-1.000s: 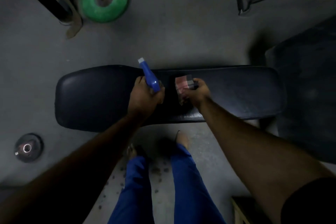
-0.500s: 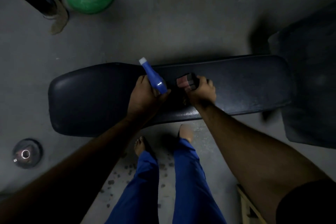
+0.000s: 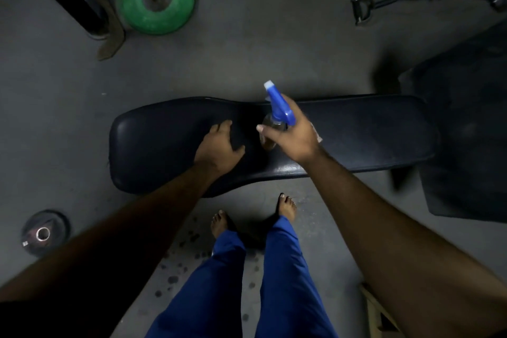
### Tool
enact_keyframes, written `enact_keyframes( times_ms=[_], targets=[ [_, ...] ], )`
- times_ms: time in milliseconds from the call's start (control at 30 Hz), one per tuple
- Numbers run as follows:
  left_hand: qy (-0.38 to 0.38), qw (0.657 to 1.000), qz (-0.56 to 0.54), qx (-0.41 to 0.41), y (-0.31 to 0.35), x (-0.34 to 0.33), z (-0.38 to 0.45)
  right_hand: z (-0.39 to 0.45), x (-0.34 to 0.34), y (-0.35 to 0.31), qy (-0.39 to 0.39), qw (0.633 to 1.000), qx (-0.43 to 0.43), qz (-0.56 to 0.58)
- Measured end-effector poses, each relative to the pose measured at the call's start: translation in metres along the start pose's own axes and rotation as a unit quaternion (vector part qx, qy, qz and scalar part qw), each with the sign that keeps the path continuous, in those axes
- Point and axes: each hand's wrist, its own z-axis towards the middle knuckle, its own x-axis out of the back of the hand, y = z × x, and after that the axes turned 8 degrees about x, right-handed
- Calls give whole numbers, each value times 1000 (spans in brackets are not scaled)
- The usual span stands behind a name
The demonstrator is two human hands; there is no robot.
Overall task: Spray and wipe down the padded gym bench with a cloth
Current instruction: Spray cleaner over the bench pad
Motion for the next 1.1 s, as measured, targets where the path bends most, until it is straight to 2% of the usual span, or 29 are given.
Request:
enact_keyframes(
  times_ms=[100, 167, 267, 367, 467, 567, 700, 800, 1000, 1100],
  targets=[
    [-12, 999, 37, 6, -28, 1, 14, 12, -19, -4, 42, 997, 5, 67],
    [-11, 999, 30, 15, -36, 1, 18, 15, -27, -1, 67, 995, 10, 68],
    [-8, 1000, 6, 19, -36, 7, 20, 14, -34, -8, 67, 997, 29, -23],
    [16, 1000, -17, 20, -38, 13, 20, 17, -40, -17, 69, 986, 95, -117],
    [36, 997, -43, 44, -50, 16, 24, 21, -50, -23, 38, 977, 149, -145],
    [23, 996, -51, 75, -69, 18, 28, 22, -59, -33, 3, 972, 166, -164],
    [12, 992, -68, 108, -96, 31, 27, 25, -92, -55, -41, 983, 99, -146],
    [28, 991, -62, 112, -125, 44, 28, 28, -129, -61, -53, 997, 26, -52],
    [140, 974, 7, 180, -205, 48, 45, 35, -211, -46, -81, 991, -100, -45],
    [170, 970, 30, 172, -234, 41, 55, 39, -242, -42, -130, 983, -110, -74]
  ],
)
